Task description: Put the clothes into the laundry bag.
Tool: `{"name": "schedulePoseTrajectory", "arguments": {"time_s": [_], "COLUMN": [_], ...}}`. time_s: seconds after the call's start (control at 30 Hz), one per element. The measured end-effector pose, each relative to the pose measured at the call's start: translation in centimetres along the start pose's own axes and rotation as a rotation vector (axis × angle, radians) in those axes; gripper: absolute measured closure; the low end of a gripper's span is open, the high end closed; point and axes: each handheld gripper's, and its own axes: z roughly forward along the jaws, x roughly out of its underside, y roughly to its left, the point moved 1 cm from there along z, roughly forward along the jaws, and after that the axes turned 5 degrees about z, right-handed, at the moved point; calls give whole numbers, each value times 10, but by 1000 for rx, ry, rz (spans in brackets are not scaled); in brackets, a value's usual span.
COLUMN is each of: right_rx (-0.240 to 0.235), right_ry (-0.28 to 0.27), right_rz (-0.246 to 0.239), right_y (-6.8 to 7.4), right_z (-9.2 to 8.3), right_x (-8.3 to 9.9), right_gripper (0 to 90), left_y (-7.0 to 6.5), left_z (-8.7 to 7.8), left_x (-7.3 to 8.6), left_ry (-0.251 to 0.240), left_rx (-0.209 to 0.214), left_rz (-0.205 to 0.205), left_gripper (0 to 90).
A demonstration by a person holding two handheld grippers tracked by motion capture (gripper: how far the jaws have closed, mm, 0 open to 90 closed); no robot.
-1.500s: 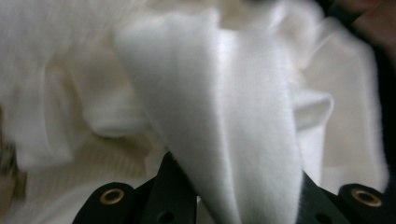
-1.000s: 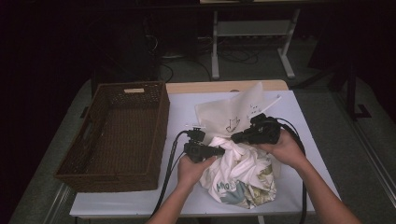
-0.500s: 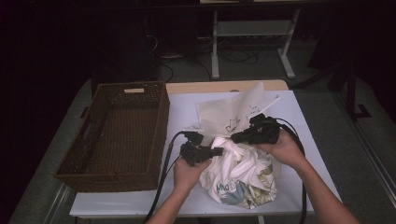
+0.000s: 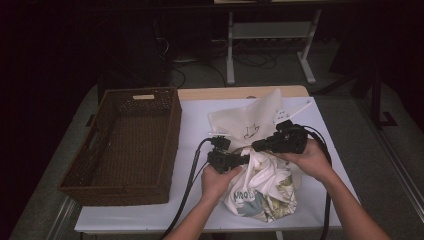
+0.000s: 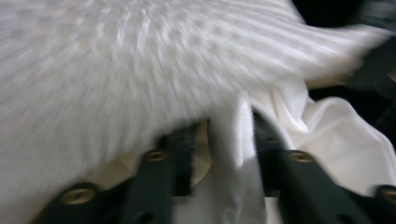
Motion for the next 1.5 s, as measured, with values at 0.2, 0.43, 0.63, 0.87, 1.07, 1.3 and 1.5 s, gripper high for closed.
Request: {"name": "schedulePoseTrajectory", "arguments": {"time_s": [0.2,0.43,0.63,0.87,1.07,1.3,1.5], "right_rx": [38,58,65,18,-20,-78,-75], "right_ry": [30,75,96,56,61,27,44], "right_rz": [-15,-25,-41,-64,-106,-141,-117], "right_y": [-3,-3,-1,9,25,39,32], "right_z": [3,12,15,7,15,17,25], "right_x": [2,2,3,1,-7,-24,-21], "right_gripper": [874,874,874,874,875,875,875], "left_y": [-9,-19,-15,-11,-15,-20,6], "left_z": [-30,-2,43,4,-39,-58,-12], "left_x": [7,15,14,14,10,7,7], "left_ry": [99,171,202,53,5,-1,34], "left_rx": [10,67,-86,-38,-35,-34,-73], "left_rz": [34,-5,52,96,119,136,53], "left_gripper": [333,205,468,822,827,826,825]}}
